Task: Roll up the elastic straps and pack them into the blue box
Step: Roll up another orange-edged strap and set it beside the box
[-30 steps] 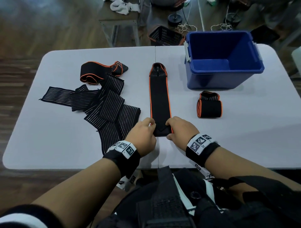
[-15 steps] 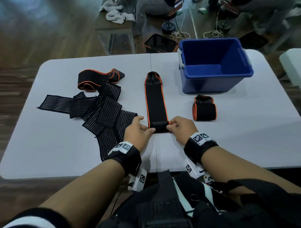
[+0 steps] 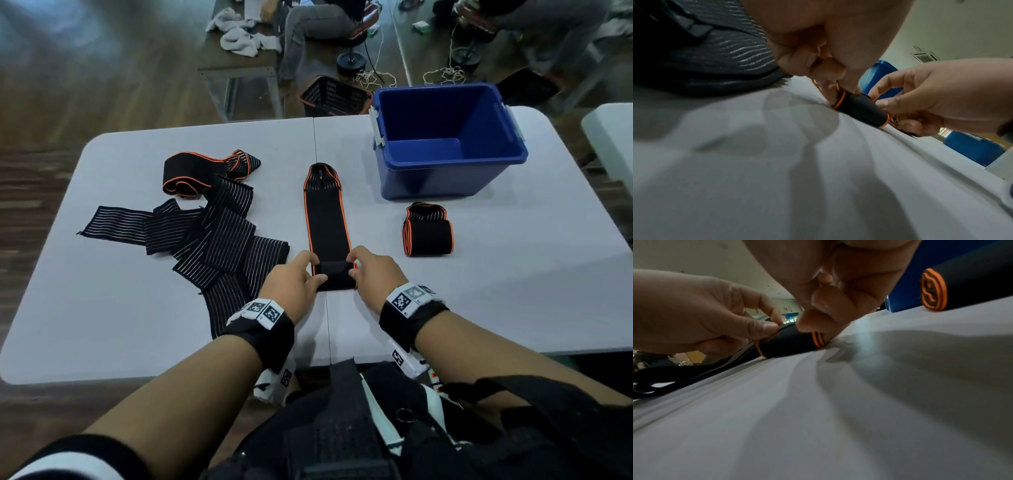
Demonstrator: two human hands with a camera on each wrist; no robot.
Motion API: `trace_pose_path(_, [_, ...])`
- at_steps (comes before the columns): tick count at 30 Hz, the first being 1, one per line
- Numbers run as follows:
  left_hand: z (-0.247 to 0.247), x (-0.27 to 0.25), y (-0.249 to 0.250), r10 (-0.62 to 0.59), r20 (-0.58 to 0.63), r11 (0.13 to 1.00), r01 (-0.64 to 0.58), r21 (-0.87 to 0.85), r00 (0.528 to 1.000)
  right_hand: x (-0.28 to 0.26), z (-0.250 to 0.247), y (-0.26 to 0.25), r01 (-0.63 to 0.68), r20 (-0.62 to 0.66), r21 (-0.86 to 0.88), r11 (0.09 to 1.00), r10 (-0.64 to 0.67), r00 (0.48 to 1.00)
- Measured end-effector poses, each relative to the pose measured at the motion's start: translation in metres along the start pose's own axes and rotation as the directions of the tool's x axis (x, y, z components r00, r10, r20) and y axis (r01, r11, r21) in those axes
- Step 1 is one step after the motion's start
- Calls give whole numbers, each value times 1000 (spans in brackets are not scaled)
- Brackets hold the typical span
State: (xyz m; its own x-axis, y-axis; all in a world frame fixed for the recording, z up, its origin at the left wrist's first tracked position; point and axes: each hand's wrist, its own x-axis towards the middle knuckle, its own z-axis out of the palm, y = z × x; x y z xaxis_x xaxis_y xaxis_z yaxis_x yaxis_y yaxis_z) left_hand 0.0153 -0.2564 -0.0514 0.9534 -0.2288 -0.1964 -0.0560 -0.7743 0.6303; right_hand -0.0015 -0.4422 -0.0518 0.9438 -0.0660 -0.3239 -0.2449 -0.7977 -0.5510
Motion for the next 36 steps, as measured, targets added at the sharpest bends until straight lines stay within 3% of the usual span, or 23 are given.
trace_pose_path(5, [3,6,-3,4,13,996,-5,93,1000,-4,1,1,68,83,-117,991,-58,995])
trace_pose_path(13, [-5,12,-25,80,132,984,-99,147,988,4,-4,10,41,130,-96,995,-28,991])
trace_pose_path(17, [1,17,-24,-14,49,999,16,-35,999,11,-5,11,1,114,96,995,-12,993])
trace_pose_path(22, [2,24,-19,-79,83,990,88,-111,993,18,-9,12,-72,77,223,972,56,995])
trace_pose_path(32, [-5,32,-4,-265,171,954,284,-97,949,24,-11,1,-201,134,132,971,184,974])
trace_pose_path(36, [-7,33,-1,-280,179,957,289,-26,943,24,-15,-6,-285,155,68,956,272,950])
